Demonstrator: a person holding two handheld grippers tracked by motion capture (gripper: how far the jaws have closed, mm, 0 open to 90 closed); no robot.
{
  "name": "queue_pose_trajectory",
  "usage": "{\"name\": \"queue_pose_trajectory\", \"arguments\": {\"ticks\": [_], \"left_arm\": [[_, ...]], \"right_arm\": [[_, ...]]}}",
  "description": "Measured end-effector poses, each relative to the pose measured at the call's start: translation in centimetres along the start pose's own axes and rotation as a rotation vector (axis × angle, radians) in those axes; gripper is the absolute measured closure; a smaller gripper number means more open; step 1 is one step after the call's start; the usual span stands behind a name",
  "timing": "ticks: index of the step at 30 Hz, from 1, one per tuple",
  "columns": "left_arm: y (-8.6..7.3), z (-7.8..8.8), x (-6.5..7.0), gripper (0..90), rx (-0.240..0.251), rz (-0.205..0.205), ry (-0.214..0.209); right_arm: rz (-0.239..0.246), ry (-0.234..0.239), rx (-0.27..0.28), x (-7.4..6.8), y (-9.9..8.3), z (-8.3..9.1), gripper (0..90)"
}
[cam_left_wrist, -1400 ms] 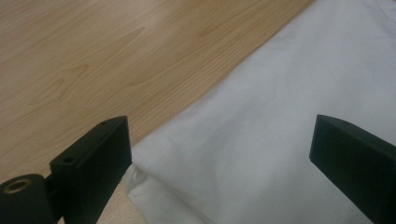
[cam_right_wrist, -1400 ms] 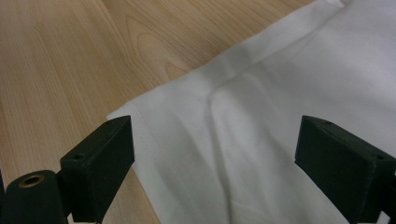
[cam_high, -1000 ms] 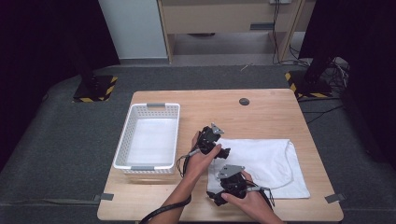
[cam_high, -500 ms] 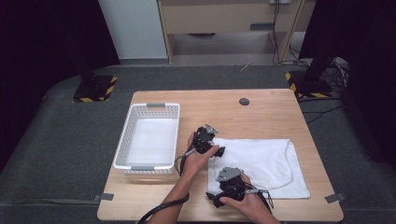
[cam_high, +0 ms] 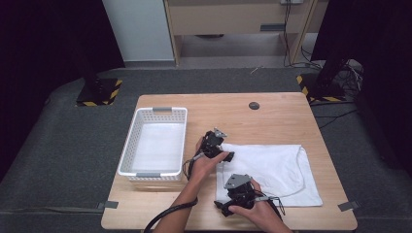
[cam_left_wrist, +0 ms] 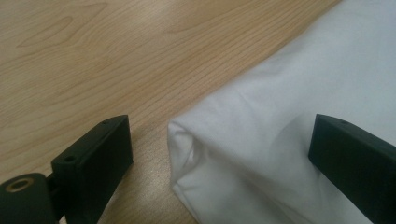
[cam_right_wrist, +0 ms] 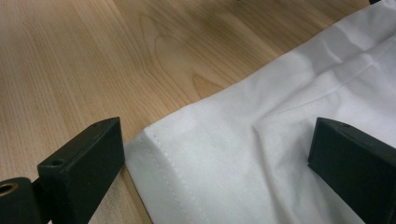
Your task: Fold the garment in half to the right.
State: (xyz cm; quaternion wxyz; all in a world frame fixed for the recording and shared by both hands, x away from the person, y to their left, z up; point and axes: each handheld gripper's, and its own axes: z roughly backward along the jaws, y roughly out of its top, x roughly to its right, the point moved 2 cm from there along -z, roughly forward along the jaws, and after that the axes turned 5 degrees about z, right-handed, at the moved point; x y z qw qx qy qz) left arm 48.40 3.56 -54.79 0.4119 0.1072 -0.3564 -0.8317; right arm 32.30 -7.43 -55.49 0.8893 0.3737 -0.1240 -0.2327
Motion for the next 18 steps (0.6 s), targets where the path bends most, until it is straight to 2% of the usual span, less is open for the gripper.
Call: {"name": "queue_pose_trajectory", "arguments": {"ticks": [4, 9, 11, 14, 15, 18], "left_arm": [[-0.2, 0.1, 0.1, 7.9, 0.016, -0.018, -0.012], [-0.5, 0.5, 0.5, 21.2, 0.034, -0.038, -0.041], [-0.5, 0.6, 0.6, 26.6, 0.039, -0.039, -0.047], [-0.6, 0.7, 0.8, 35.6, 0.044, -0.041, -0.058], [-0.6, 0.7, 0.8, 35.6, 0.044, -0.045, -0.059], [-0.6, 0.7, 0.8, 39.8, 0.053, -0.042, -0.063]], "right_arm": [[0.030, -0.010, -0.010, -0.3, -0.2, 0.1, 3.2], [0.026, -0.016, -0.020, 0.0, 0.0, 0.1, 5.7], [0.023, -0.020, -0.022, 0.2, 0.1, 0.1, 9.5], [0.014, -0.030, -0.022, 0.7, 0.2, 0.3, 20.5], [0.014, -0.030, -0.022, 0.7, 0.2, 0.3, 20.5], [0.003, -0.044, -0.021, 1.1, 0.3, 0.6, 31.6]]}}
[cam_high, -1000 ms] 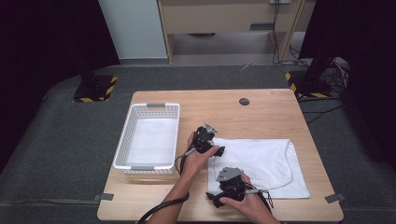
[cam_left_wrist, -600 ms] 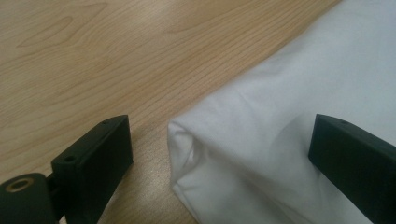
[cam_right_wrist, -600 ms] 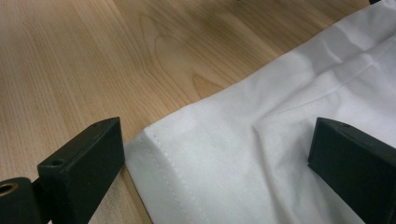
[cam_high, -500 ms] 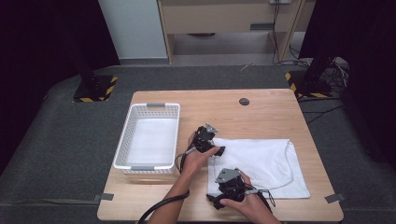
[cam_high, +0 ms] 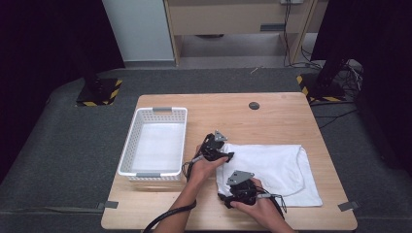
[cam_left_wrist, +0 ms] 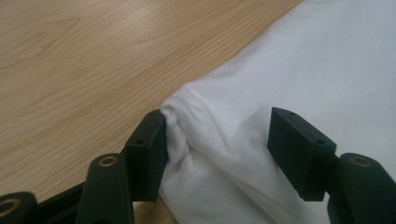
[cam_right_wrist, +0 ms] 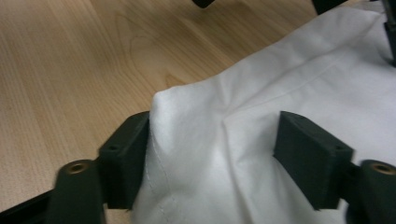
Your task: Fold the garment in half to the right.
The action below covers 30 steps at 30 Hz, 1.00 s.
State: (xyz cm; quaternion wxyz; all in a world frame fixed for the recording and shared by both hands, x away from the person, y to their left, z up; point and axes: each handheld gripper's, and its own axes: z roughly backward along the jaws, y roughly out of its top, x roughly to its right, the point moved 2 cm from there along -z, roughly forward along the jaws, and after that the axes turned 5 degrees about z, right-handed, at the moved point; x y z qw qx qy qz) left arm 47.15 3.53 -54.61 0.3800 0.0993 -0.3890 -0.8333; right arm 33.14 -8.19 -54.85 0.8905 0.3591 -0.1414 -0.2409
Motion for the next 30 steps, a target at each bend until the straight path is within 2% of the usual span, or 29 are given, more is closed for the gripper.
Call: {"name": "queue_pose_trajectory", "arguments": {"ticks": [3, 4, 6, 13, 16, 18, 20, 26, 28, 30], "left_arm": [[-0.1, 0.0, -0.3, 42.3, 0.019, 0.030, 0.010], [-0.1, 0.0, -0.3, 42.3, 0.019, 0.030, 0.010], [-0.1, 0.0, -0.4, 42.3, 0.029, 0.032, 0.014], [-0.3, 0.0, -1.1, 37.4, 0.060, 0.066, 0.033], [-0.1, 0.0, -1.1, 39.0, 0.048, 0.063, 0.024], [0.0, 0.0, -1.0, 45.2, 0.036, 0.059, 0.015], [0.0, 0.1, -1.0, 53.6, 0.036, 0.080, 0.004], [-0.2, 0.1, -1.2, 69.5, 0.064, 0.137, 0.003], [-0.3, 0.1, -1.2, 75.1, 0.068, 0.143, 0.005], [-0.2, 0.0, -1.1, 78.9, 0.065, 0.133, 0.013]], "right_arm": [[-0.014, -0.019, 0.009, 0.4, -0.1, 0.2, 44.3], [-0.014, -0.019, 0.009, 0.4, -0.1, 0.2, 44.3], [-0.023, -0.033, 0.018, 0.6, -0.2, 0.3, 49.9], [-0.029, -0.051, 0.022, 0.7, -0.3, 0.4, 55.8], [-0.029, -0.054, 0.020, 0.6, -0.2, 0.4, 57.3], [-0.025, -0.056, 0.019, 0.6, -0.2, 0.4, 59.6], [-0.020, -0.056, 0.020, 0.6, -0.2, 0.5, 63.8], [-0.006, -0.060, 0.024, 0.7, -0.4, 0.6, 73.4], [0.002, -0.064, 0.025, 0.7, -0.4, 0.6, 76.9], [0.006, -0.064, 0.026, 0.7, -0.5, 0.7, 79.3]]}}
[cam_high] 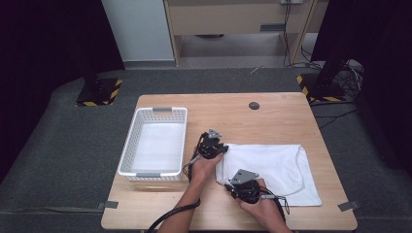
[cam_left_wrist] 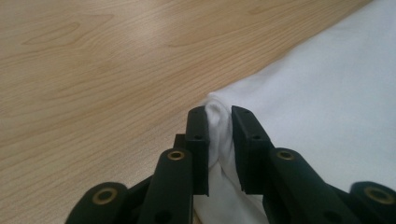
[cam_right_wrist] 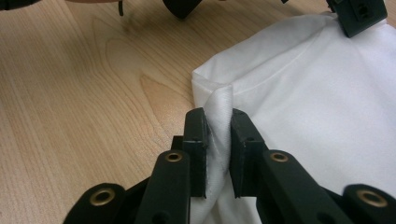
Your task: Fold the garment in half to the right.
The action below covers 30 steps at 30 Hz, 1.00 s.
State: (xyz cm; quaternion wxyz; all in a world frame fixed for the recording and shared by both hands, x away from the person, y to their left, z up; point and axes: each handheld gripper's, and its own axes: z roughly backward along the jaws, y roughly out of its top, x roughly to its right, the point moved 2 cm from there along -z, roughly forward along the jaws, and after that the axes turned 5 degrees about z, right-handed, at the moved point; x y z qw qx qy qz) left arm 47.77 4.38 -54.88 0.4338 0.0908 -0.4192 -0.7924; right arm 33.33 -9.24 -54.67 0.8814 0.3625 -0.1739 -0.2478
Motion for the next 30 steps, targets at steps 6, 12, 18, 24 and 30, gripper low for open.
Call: {"name": "queue_pose_trajectory", "arguments": {"ticks": [6, 12, 18, 24, 30], "left_arm": [[0.8, 0.7, 0.9, 83.1, 0.007, -0.045, 0.027], [2.2, 2.3, 2.1, 83.3, 0.037, -0.068, 0.024], [3.8, 4.2, 3.5, 83.3, 0.058, -0.114, 0.026], [4.7, 5.3, 3.9, 83.3, 0.058, -0.125, 0.025], [5.1, 6.1, 4.0, 83.3, 0.054, -0.127, 0.027]], "right_arm": [[-0.015, 0.007, 0.010, 0.1, 0.0, 0.4, 82.0], [-0.014, -0.009, 0.041, 0.0, 0.7, 2.1, 82.8], [-0.023, -0.015, 0.069, -0.2, 1.3, 4.0, 83.1], [-0.016, -0.020, 0.088, -0.6, 2.6, 5.1, 83.1], [-0.022, -0.022, 0.096, -0.8, 3.2, 5.8, 83.1]]}}
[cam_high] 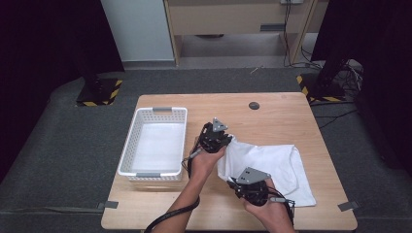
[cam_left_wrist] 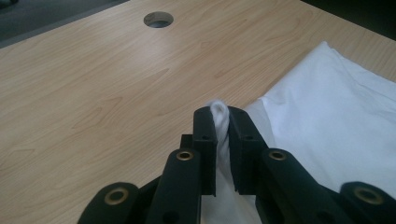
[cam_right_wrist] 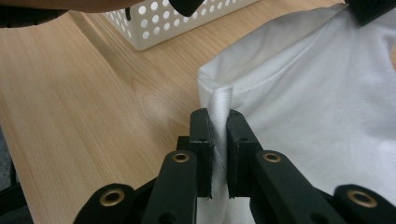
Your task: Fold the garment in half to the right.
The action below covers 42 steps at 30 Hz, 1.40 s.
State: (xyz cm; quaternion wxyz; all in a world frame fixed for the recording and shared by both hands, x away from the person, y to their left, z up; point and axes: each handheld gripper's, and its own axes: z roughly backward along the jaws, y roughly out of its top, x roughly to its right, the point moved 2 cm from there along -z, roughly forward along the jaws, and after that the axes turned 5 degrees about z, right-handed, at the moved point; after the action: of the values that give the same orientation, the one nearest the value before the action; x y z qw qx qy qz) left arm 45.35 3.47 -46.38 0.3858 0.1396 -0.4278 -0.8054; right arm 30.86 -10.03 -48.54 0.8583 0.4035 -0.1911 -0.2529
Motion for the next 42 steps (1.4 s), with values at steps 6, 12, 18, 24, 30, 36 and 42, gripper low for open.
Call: {"name": "queue_pose_trajectory", "arguments": {"ticks": [6, 12, 18, 24, 30, 36, 42], "left_arm": [[0.7, 0.8, 0.4, 83.3, 0.005, -0.014, -0.001], [1.2, 1.3, 0.6, 83.3, 0.000, -0.025, 0.007], [1.2, 1.9, 0.5, 83.3, 0.002, -0.027, 0.021], [1.4, 2.7, 0.2, 83.3, 0.003, -0.033, 0.036], [1.2, 3.5, -0.6, 83.3, -0.001, -0.016, 0.043], [1.0, 4.2, -1.3, 83.4, 0.000, -0.004, 0.049], [0.8, 4.8, -2.0, 83.4, -0.003, -0.003, 0.055]], "right_arm": [[0.001, -0.001, 0.004, -0.2, 0.7, 0.6, 83.0], [0.007, 0.002, 0.012, -0.6, 1.4, 0.9, 83.0], [0.003, 0.005, 0.019, -0.8, 1.8, 0.8, 83.0], [-0.004, 0.009, 0.030, -1.3, 2.5, 0.6, 83.0], [-0.007, 0.015, 0.037, -1.8, 3.3, 0.2, 82.8], [-0.004, 0.019, 0.034, -2.3, 4.0, -0.3, 82.7], [-0.011, 0.029, 0.036, -2.8, 4.5, -0.8, 82.7]]}}
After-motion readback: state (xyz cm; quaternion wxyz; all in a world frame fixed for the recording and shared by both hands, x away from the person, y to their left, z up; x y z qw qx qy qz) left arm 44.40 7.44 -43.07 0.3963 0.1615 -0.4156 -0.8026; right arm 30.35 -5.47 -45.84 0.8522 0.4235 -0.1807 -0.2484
